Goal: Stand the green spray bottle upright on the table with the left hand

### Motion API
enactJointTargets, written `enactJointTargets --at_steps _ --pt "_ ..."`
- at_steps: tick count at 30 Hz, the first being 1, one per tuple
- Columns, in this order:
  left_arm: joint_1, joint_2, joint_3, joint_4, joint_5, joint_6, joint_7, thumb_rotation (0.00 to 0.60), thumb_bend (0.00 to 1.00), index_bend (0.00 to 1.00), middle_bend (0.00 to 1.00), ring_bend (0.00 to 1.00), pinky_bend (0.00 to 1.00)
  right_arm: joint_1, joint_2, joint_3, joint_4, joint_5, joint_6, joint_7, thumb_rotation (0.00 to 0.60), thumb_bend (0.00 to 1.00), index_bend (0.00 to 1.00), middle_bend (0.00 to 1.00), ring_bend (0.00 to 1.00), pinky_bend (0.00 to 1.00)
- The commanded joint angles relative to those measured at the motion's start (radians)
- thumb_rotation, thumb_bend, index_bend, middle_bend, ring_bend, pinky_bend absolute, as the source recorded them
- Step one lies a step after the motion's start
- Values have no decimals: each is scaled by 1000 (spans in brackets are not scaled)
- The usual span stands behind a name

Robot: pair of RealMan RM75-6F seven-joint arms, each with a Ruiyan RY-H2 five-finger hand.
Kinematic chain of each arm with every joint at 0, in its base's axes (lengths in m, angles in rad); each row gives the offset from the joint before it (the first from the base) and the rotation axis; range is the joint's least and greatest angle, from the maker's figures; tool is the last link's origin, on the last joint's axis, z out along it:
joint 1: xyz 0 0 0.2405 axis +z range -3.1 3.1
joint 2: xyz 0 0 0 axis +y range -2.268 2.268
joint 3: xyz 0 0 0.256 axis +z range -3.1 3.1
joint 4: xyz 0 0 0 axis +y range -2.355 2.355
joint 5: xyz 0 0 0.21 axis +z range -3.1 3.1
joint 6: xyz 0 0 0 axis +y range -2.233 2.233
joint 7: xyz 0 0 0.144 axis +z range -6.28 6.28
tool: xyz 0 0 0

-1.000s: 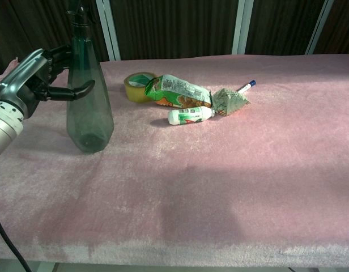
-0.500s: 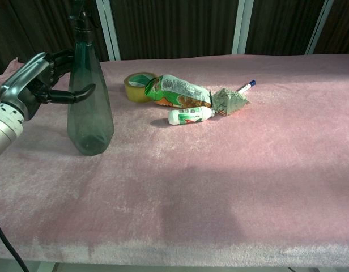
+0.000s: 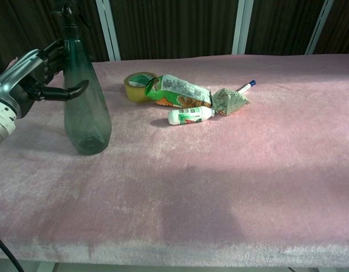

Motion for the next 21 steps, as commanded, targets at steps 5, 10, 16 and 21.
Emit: enactJointTargets --at_steps 5,10,16,21 --pt "32 40 17 -10 35 63 13 600 335 72 140 0 0 -1 -2 1 1 2 2 -3 600 368 0 0 0 0" --pt "72 103 59 53 77 120 120 600 313 22 65 0 0 -3 -3 -2 0 -3 5 -7 600 368 0 0 0 0" --pt "184 277 164 60 80 122 303 600 307 0 27 0 0 -7 -8 -1 1 0 10 -21 600 368 0 0 0 0" --pt "316 464 269 -193 35 126 597 600 310 0 0 0 0 -9 -19 9 0 17 11 -49 600 368 0 0 0 0"
